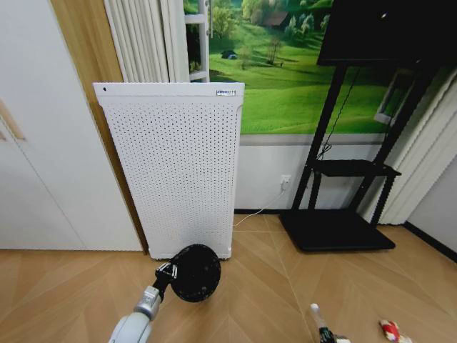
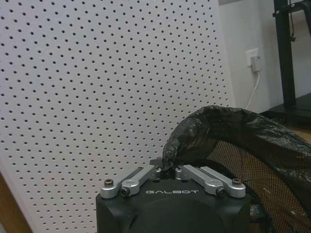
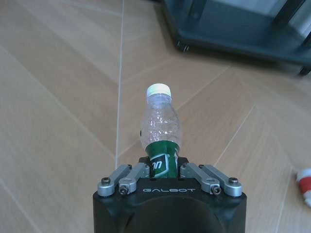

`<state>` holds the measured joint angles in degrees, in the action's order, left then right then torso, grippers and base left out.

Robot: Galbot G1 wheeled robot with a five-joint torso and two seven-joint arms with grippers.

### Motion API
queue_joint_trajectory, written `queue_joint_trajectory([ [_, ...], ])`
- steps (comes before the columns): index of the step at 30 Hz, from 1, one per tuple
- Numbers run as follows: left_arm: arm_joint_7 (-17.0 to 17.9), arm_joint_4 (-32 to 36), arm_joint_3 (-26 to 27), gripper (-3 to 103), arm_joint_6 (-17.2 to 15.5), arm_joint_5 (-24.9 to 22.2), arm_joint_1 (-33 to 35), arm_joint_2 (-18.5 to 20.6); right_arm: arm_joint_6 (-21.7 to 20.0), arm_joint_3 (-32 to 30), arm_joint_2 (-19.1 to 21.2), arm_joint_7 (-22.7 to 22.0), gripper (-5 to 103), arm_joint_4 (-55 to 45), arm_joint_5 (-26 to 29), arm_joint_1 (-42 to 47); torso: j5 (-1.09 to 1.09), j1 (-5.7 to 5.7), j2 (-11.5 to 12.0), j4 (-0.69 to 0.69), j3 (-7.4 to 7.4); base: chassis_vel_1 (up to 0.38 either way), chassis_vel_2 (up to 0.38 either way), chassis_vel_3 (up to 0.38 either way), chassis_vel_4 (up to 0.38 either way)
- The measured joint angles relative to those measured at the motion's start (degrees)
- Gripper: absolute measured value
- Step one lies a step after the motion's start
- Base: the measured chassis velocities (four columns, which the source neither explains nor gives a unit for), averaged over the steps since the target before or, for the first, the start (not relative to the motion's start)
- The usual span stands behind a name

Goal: Pick up the trash bin and place the garbage on the floor into it.

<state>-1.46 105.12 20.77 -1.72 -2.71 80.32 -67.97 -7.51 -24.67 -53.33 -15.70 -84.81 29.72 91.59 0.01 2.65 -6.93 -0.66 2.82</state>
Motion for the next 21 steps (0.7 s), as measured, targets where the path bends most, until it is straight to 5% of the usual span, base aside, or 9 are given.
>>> queue_joint_trajectory([
  [7,0.0,0.0,-3.0,7,0.0,-0.4,-1.1,0.8,3.0,-6.9,0.8,2.2,22,-10.1,-2.2,6.9,-0.01,0.00,0.0,-0.01,0.00,0.000,0.000,0.000,0.000],
  [12,0.0,0.7,-4.6,7,-0.2,-0.5,-1.5,1.9,9.4,-12.3,0.5,7.7,22,-18.3,-5.7,12.3,-0.01,0.00,0.0,0.00,0.00,0.000,0.000,0.000,0.000],
  [21,-0.1,1.6,-5.5,7,-0.2,-0.6,-1.3,2.9,16.6,-14.8,-0.5,14.1,22,-27.2,-9.9,17.4,-0.01,0.00,0.0,0.00,0.00,0.000,0.000,0.000,0.000],
])
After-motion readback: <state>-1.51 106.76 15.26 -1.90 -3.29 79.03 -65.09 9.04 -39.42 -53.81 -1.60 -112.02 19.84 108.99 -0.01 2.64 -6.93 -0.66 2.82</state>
